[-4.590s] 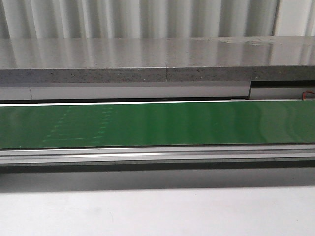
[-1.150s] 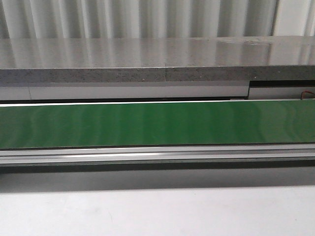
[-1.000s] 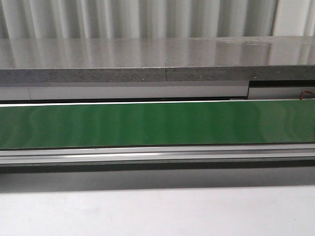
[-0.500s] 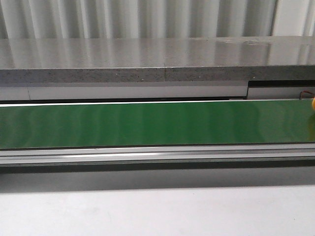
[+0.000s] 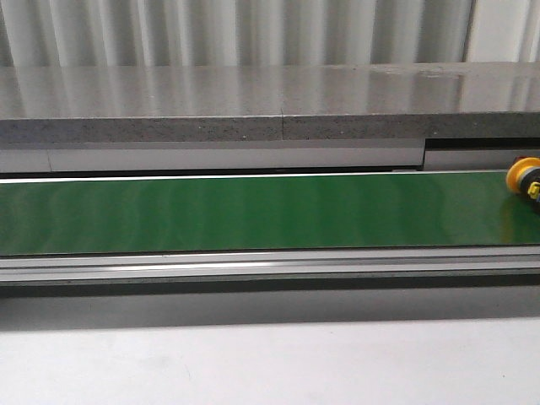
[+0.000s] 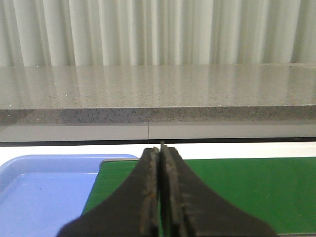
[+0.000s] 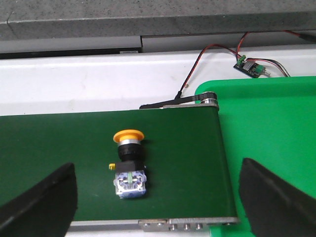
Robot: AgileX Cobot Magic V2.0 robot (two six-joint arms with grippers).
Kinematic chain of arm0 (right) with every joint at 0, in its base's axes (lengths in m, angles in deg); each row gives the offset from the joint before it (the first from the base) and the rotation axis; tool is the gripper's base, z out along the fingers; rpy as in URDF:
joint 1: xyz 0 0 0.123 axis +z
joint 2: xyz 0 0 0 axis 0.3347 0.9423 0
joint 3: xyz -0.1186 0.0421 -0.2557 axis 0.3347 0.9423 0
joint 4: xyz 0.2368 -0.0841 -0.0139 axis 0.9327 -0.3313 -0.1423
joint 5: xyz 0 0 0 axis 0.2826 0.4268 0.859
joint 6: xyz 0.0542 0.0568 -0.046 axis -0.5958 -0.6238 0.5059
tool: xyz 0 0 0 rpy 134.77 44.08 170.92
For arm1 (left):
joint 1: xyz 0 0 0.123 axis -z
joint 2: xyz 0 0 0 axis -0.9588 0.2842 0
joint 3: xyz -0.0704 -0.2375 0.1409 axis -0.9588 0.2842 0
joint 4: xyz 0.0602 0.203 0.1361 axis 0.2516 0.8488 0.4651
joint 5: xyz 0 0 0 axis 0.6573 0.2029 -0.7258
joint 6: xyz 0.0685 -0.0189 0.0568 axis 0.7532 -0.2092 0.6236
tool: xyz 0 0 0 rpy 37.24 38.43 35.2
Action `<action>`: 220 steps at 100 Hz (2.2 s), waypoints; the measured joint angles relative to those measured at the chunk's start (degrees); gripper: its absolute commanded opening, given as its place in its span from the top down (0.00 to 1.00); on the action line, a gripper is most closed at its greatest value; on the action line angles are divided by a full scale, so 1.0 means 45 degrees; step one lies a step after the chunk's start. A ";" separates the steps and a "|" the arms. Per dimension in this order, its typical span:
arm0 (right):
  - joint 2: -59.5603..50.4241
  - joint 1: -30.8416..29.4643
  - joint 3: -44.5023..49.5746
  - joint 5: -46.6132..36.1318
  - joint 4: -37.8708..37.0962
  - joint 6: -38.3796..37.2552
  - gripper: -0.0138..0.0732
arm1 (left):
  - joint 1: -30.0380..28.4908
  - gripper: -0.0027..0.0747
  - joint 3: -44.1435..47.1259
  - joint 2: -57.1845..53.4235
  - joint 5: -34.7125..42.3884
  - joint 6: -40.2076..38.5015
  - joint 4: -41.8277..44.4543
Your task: Move button from right to left
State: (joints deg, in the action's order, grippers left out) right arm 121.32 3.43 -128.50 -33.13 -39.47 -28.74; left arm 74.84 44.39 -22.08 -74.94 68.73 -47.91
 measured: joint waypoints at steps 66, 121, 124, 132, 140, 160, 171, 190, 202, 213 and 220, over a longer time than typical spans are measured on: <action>-0.6580 0.0000 0.3460 0.0803 0.0307 0.0126 0.39 | 0.0000 0.99 0.0000 0.0000 0.0000 0.0000 0.0000; -0.6614 0.0000 0.3460 0.0870 0.0321 0.0150 0.92 | 0.0000 0.99 0.0000 0.0000 0.0000 0.0000 0.0000; -0.6614 0.0000 0.3460 0.0870 0.0321 0.0150 0.92 | 0.0000 0.99 0.0000 0.0000 0.0000 0.0000 0.0000; -0.6614 0.0000 0.3460 0.0870 0.0321 0.0150 0.92 | 0.0000 0.99 0.0000 0.0000 0.0000 0.0000 0.0000; -0.6614 0.0000 0.3460 0.0870 0.0321 0.0150 0.92 | 0.0000 0.99 0.0000 0.0000 0.0000 0.0000 0.0000; -0.6614 0.0000 0.3460 0.0870 0.0321 0.0150 0.92 | 0.0000 0.99 0.0000 0.0000 0.0000 0.0000 0.0000; -0.6614 0.0000 0.3460 0.0870 0.0321 0.0150 0.92 | 0.0000 0.99 0.0000 0.0000 0.0000 0.0000 0.0000; -0.6614 0.0000 0.3460 0.0870 0.0321 0.0150 0.92 | 0.0000 0.99 0.0000 0.0000 0.0000 0.0000 0.0000; -0.6614 0.0000 0.3460 0.0870 0.0321 0.0150 0.92 | 0.0000 0.99 0.0000 0.0000 0.0000 0.0000 0.0000; -0.6614 0.0000 0.3460 0.0878 0.0321 0.0150 0.92 | 0.0000 0.99 0.0000 0.0000 0.0000 0.0000 0.0000; -0.6614 0.0000 0.3460 0.0878 0.0321 0.0150 0.92 | 0.0000 0.99 0.0000 0.0000 0.0000 0.0000 0.0000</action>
State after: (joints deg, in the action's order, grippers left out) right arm 91.55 3.43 -112.93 -29.18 -38.03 -28.07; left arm 74.84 44.39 -22.08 -74.94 68.73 -47.91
